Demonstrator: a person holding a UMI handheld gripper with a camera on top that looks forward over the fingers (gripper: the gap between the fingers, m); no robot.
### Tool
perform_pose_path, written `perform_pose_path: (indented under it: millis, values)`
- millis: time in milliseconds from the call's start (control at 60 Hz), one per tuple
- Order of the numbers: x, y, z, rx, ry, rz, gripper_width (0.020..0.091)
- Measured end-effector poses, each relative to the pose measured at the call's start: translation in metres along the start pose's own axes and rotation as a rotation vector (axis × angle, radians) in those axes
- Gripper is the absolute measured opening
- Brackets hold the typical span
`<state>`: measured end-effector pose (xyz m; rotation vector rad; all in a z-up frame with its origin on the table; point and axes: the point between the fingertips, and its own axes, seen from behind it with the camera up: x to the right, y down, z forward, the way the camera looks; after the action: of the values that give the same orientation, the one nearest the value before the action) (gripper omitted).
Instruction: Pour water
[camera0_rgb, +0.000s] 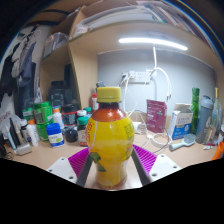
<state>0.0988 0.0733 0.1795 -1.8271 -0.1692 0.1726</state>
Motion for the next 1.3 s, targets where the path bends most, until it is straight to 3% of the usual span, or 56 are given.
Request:
perform_pose_path:
  millis: [17, 67, 217, 350, 550, 650, 817, 833, 850, 917, 1050, 1300]
  values:
    - [-0.001, 0.002, 0.003, -0.007, 0.002, -0.004, 0.0778]
    - [0.001, 0.011, 0.019, -0.034, 0.01, -0.022, 0.0477]
    - [0.002, 0.009, 0.016, -0.038, 0.078, -0.016, 0.0409]
    - [0.014, 0.005, 0.012, -0.09, 0.091, 0.059, 0.0347]
    - [0.079, -0.096, -0.035, 0.044, 0.077, 0.218, 0.0346]
    - [0.131, -0.121, -0.067, 0.072, 0.084, 0.512, 0.0344]
    - [0.178, -0.094, -0.101, 0.006, -0.007, 1.227, 0.0339]
    - [0.18, -0.091, -0.103, 0.001, -0.017, 1.298, 0.031]
    - [0.181, -0.089, -0.105, -0.002, -0.031, 1.37, 0.0342]
    - [0.185, -0.085, -0.11, 0.002, -0.103, 1.655, 0.0344]
    - [0.204, -0.1, -0.121, 0.108, -0.228, 2.092, 0.0344]
    - [0.233, -0.136, -0.132, 0.283, -0.368, 2.347, 0.0346]
